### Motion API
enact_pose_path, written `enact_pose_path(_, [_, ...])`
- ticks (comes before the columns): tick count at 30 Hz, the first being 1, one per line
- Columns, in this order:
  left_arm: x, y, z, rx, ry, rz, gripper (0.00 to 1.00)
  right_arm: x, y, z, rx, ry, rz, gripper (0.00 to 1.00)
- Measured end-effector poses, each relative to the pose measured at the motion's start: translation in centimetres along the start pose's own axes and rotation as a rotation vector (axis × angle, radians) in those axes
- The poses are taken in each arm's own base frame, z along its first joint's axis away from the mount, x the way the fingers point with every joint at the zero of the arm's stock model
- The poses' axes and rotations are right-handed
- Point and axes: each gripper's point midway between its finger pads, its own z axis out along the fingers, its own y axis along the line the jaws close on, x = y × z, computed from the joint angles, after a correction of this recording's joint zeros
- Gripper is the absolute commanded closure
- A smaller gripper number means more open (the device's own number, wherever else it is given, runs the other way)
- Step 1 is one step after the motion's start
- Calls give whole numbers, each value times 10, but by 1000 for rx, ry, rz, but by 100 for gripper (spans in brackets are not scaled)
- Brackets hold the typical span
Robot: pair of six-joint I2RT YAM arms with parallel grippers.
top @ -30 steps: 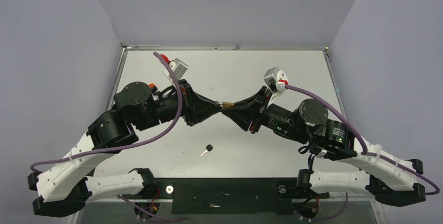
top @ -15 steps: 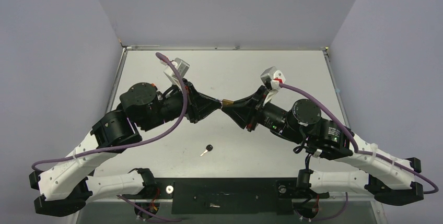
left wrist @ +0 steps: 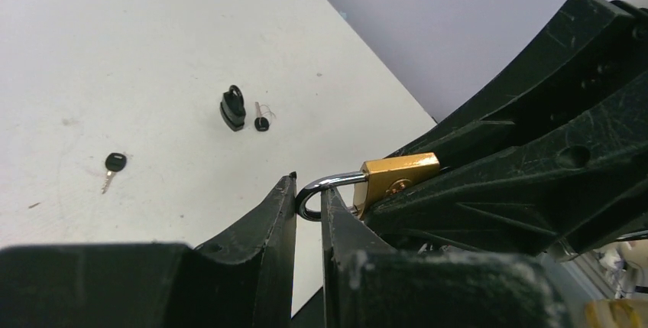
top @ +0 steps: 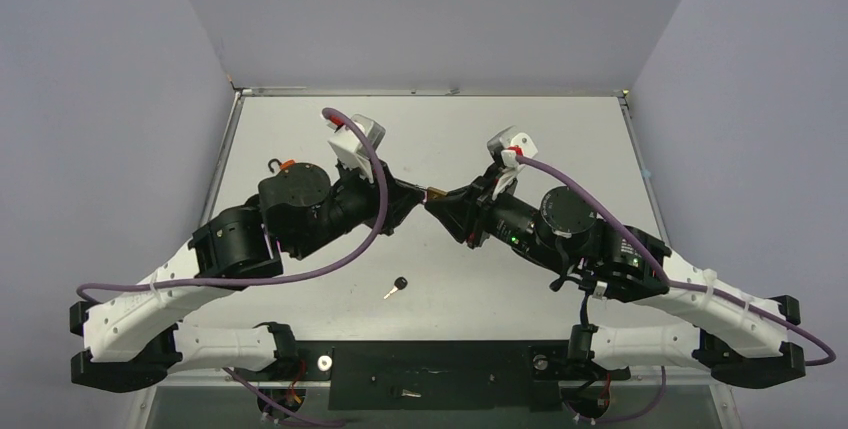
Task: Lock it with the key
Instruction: Lock the lock.
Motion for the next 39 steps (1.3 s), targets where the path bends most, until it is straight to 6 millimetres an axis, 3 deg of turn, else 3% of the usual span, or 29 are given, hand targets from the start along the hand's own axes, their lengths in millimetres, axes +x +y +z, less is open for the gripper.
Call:
enact_pose_path(7, [-4,-2,5,-41,-3,31,100,-5,-4,0,46,-2,-4,100])
enact_pose_path(22, [-6,-24,17,45,-6,-51,100,-15,-11,-7,34,0,5,100])
enact_pose_path(31, [-27,-36,19,94,-86,-110,100,-39,-10,-2,11,-89,29,100])
enact_pose_path(37, [-39,-35,10,96,-129,-119,100,-48,-3,2,-24,-139,45,100])
enact_pose_path(38, [-39,-33,7,94,-133,-120,100,-49,-2,2,-32,-143,49,96])
enact_pose_path(39, [-38,-30,6,95,-136,-124,100,-48,-2,3,-35,-142,51,81])
